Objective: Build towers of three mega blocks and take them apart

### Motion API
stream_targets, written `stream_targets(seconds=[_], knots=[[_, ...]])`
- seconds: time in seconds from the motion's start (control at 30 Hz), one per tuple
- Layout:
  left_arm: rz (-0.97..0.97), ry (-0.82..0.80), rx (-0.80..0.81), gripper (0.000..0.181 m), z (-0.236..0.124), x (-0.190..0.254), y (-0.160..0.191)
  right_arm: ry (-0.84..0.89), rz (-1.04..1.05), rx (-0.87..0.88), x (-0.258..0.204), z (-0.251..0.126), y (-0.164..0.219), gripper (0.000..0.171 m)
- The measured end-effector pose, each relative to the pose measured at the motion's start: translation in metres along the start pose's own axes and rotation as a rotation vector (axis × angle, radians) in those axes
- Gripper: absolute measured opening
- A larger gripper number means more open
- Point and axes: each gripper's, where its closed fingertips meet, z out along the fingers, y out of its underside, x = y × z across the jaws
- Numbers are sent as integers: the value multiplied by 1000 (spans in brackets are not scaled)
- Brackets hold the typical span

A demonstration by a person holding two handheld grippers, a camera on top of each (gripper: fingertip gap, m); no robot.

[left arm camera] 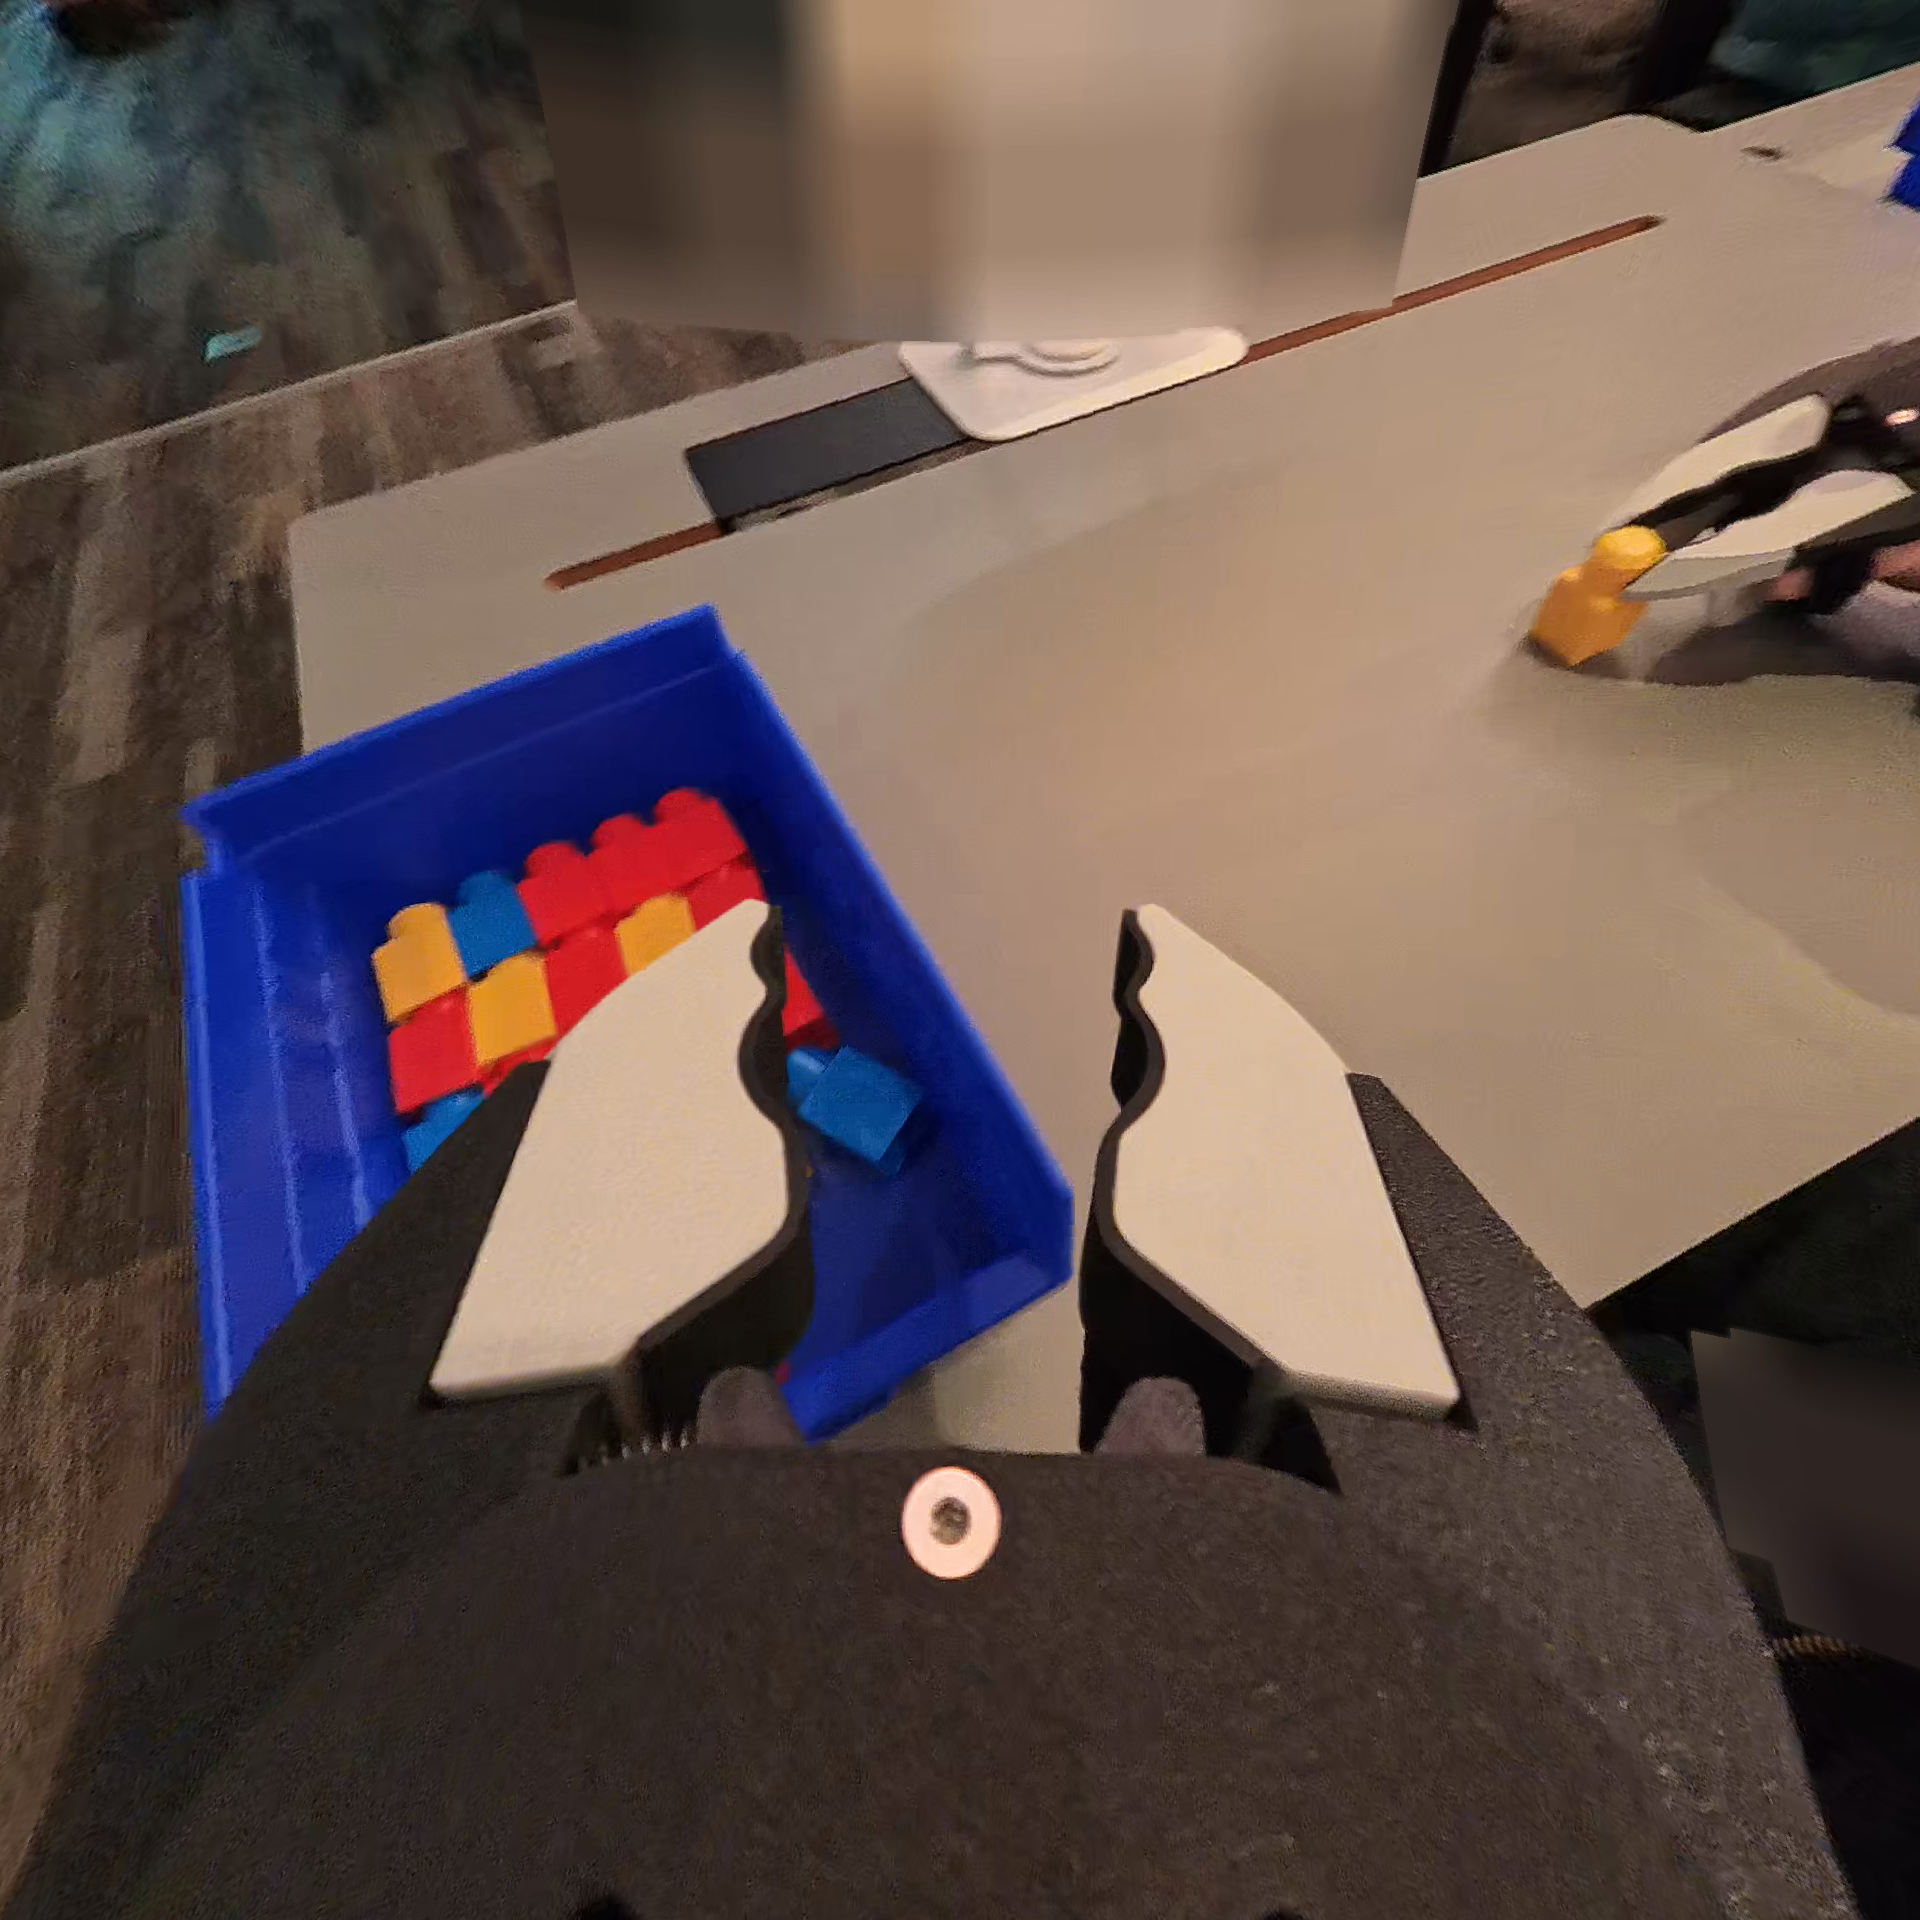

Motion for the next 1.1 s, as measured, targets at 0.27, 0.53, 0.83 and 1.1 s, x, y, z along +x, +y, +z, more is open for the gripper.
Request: stream_targets(seconds=[0.27,0.53,0.83,1.1], knots=[[-84,-40,-124,61,-10,-36,49,75,-4,11,9,-9,2,53],[-221,-34,-614,50,2,-48,117,185,12,160,15,-37,-16,56],[-358,-104,-925,47,14,-75,150,224,64,287,19,-62,-25,55],[-438,-94,-1040,49,26,-74,176,222,67,344,18,-72,-32,56]])
